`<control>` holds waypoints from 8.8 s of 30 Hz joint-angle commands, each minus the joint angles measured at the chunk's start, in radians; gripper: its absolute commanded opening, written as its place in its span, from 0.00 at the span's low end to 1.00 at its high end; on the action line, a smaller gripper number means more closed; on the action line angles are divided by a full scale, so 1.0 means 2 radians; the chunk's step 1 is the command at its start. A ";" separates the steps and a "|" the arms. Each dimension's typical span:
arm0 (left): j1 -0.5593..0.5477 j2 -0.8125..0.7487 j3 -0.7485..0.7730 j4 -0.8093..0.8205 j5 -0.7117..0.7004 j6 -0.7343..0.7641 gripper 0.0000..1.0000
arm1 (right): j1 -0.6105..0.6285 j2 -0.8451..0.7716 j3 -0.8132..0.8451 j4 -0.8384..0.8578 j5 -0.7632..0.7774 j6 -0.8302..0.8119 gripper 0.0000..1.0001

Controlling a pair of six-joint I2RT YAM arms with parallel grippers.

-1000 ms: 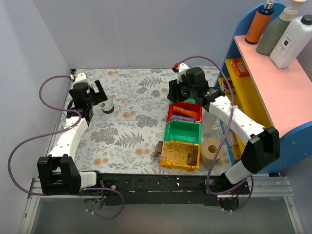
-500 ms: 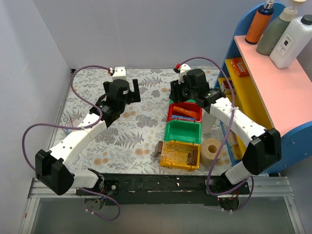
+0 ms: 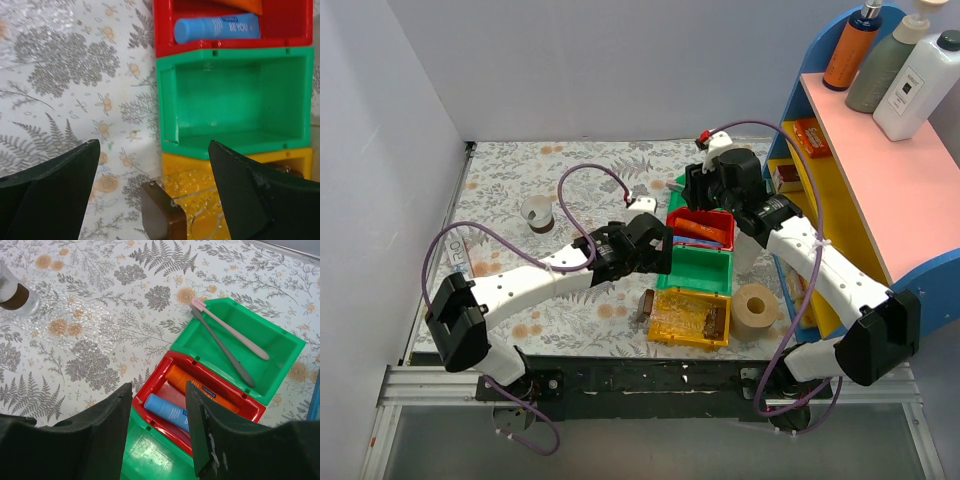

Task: Prepare toiletry sets of a toothbrush and toothpaste on the tray

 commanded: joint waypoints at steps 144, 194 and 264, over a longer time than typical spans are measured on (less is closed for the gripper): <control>-0.004 -0.100 0.011 -0.177 0.056 -0.160 0.00 | -0.034 -0.105 -0.111 0.055 0.014 0.000 0.59; 0.347 -0.018 0.017 -0.005 0.193 0.138 0.00 | -0.034 -0.078 -0.095 0.044 0.010 0.002 0.59; 0.366 0.152 0.099 0.010 0.184 0.140 0.14 | -0.017 -0.023 -0.074 0.036 -0.056 0.009 0.56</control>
